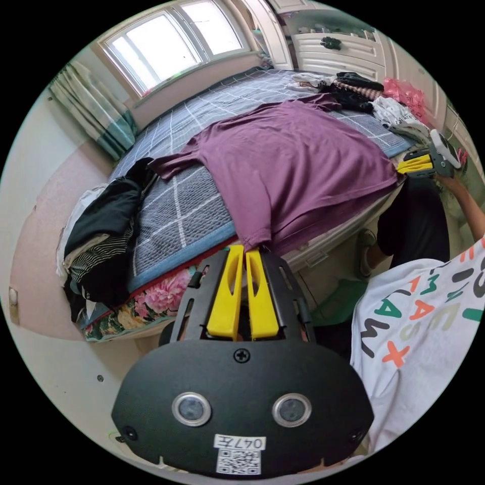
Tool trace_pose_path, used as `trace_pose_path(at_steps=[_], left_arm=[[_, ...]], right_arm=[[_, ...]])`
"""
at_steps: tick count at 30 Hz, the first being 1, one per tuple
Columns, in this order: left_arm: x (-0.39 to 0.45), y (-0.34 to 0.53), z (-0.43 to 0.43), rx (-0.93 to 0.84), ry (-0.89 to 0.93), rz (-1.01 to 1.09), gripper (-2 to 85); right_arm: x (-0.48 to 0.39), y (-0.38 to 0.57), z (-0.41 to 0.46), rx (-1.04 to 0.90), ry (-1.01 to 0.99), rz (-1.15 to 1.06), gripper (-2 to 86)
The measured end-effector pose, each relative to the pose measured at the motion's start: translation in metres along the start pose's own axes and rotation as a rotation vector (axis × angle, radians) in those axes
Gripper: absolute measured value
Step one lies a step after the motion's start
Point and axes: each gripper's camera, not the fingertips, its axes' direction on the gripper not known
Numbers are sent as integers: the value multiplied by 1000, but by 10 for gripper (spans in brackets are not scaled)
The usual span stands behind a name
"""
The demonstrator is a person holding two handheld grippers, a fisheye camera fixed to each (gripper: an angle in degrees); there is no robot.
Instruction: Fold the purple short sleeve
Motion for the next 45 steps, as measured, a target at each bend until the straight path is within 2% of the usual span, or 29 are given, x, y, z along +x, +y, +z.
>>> trace_pose_path(at_steps=[4, 7, 10, 12, 14, 19, 23, 27, 30, 32, 34, 37, 40, 45], left_arm=[[-5, -7, -14, 0, 38, -8, -8], [4, -17, -21, -23, 96, 24, -8], [21, -27, -10, -94, 43, 82, -8], [31, -30, 12, -174, -34, 127, -8], [32, -30, 29, -225, -36, 141, -7], [9, -23, 54, -228, 117, 54, 3], [-26, -17, 52, -174, 260, -49, 51], [-56, 0, 44, -212, 344, -99, 108], [-74, 9, 33, -156, 391, -131, 93], [-83, 7, 29, -74, 441, -146, 84], [-88, 1, 33, -34, 462, -151, 82], [-87, -11, 39, -23, 386, -110, 82], [-80, -20, 38, -20, 319, -44, 82], [-82, -34, 42, -27, 270, 19, 82]], right_arm=[[19, 16, -34, 63, 43, 118, -2], [28, 27, -86, 53, 163, 155, -3], [28, 29, -116, 50, 206, 138, -3], [26, 24, -101, -1, 162, 121, -3], [20, 19, -57, -91, 102, 88, -3], [17, 20, 2, -151, -48, 121, 0], [28, 26, 0, -103, -158, 180, 26], [38, 35, -16, -87, -142, 253, 39], [17, 14, -56, 147, -144, 119, 31], [-20, -28, -67, 280, -200, -79, 40], [-52, -61, -57, 280, -168, -208, 48], [-89, -94, -33, 242, -54, -324, 36], [-99, -103, -31, 307, -81, -349, 12], [-101, -112, -27, 280, -88, -326, 20]])
